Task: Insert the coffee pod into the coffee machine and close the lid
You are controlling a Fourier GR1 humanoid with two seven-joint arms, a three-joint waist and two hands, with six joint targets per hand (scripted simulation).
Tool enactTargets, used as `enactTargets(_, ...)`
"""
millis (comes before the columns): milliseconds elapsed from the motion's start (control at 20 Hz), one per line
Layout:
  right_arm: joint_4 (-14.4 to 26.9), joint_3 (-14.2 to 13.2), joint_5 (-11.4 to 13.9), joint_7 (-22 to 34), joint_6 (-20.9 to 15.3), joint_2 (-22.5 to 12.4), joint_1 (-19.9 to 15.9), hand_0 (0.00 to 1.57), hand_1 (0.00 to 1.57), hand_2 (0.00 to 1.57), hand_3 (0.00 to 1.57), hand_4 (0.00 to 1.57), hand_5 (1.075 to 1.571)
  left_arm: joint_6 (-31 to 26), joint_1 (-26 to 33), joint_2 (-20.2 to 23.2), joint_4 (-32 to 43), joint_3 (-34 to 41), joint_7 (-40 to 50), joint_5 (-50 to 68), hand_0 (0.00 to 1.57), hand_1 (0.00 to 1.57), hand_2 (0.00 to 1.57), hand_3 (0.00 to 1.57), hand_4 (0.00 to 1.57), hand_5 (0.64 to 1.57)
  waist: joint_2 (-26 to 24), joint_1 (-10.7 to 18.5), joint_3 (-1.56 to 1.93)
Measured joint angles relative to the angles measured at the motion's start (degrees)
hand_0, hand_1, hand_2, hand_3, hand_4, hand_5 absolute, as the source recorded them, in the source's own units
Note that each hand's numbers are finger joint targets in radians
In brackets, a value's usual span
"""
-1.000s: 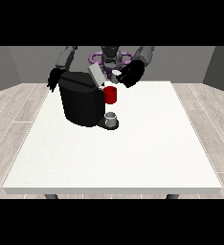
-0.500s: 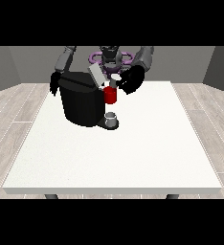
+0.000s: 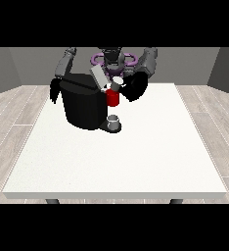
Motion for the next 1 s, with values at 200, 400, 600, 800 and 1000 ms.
enactTargets(200,0.8,-0.2,0.0,-0.5,0.5,-0.4,-1.0,0.0,0.0,0.0,0.0,0.21,1.571,-0.1,-0.8,1.3,0.7,0.2,-0.4,-0.2,1.45,1.45,1.47,1.36,0.65,1.571,1.0,-0.5,0.0)
enactTargets(400,2.2,-0.5,0.3,0.0,0.0,-0.6,-2.6,0.0,0.0,0.0,0.0,0.27,1.571,1.3,-1.8,1.7,0.6,0.7,-0.1,-0.4,1.39,1.39,1.43,1.39,0.59,1.571,1.5,-0.5,-0.02)
enactTargets(600,2.6,-0.3,0.6,0.1,-0.8,0.1,-3.6,0.0,0.0,0.0,0.0,0.26,1.571,1.6,-2.1,2.4,1.0,0.6,-1.0,-0.8,1.41,1.41,1.44,1.37,0.63,1.571,2.0,-0.8,-0.01)
enactTargets(800,4.8,-1.5,-0.1,-0.5,0.2,-0.9,-4.0,0.0,0.0,0.0,0.0,0.29,1.571,3.5,-1.3,0.1,0.0,1.1,-1.5,0.1,0.0,0.0,0.0,0.0,0.0,1.571,1.4,-0.1,0.0)
enactTargets(1000,8.7,-3.7,-1.4,-3.0,0.7,-1.5,-1.6,0.0,0.0,0.0,0.0,0.34,1.571,1.4,2.1,-4.3,-1.7,0.9,-4.6,3.1,0.0,0.0,0.0,0.0,0.0,1.571,-1.1,3.6,-0.03)
